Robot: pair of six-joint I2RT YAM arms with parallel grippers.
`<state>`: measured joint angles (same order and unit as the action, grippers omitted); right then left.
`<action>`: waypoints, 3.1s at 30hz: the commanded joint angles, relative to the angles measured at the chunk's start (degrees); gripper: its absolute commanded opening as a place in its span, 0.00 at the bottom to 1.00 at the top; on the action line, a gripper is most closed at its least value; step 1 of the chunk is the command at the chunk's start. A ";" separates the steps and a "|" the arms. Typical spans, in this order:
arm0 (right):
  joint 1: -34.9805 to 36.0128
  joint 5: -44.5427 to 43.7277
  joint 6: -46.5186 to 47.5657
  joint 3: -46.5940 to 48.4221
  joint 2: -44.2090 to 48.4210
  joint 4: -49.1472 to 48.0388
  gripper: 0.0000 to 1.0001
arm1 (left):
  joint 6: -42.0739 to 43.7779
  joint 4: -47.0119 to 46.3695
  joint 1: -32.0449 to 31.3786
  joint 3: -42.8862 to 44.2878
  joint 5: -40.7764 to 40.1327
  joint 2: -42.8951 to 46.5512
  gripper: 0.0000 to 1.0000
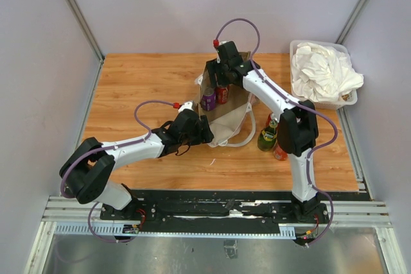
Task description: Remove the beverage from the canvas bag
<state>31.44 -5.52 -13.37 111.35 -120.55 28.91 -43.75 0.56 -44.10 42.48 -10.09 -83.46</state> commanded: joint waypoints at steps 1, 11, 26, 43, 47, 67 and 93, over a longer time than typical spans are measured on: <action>-1.70 -1.95 -1.39 -0.38 -1.33 -2.13 0.73 | 1.61 2.68 -0.29 -0.50 -1.25 -1.35 0.81; -2.53 -0.85 -2.01 -0.77 -2.84 -2.54 0.73 | 1.38 2.50 -0.29 -0.56 -0.99 -1.69 0.81; -2.61 1.47 -2.04 -1.11 -5.63 -1.36 0.74 | 1.52 2.45 -0.29 -0.38 -0.98 -2.13 0.80; -2.54 4.28 -1.48 -5.09 -7.14 0.25 0.73 | 1.72 2.68 -0.29 0.72 -0.81 -2.93 0.81; -2.57 4.46 -1.44 -5.46 -7.71 1.21 0.73 | 1.99 2.91 -0.29 1.34 -0.96 -3.01 0.81; -1.92 1.54 1.59 -9.05 -6.83 1.50 0.25 | 2.22 3.21 -0.29 1.56 -1.25 -3.47 0.81; 1.83 -1.25 10.47 -11.07 21.89 -0.69 0.01 | 2.57 2.23 -0.29 3.70 -2.03 -5.12 0.81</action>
<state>31.38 -5.23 -4.45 101.34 -105.89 29.89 -42.44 0.54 -44.12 45.30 -10.55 -87.13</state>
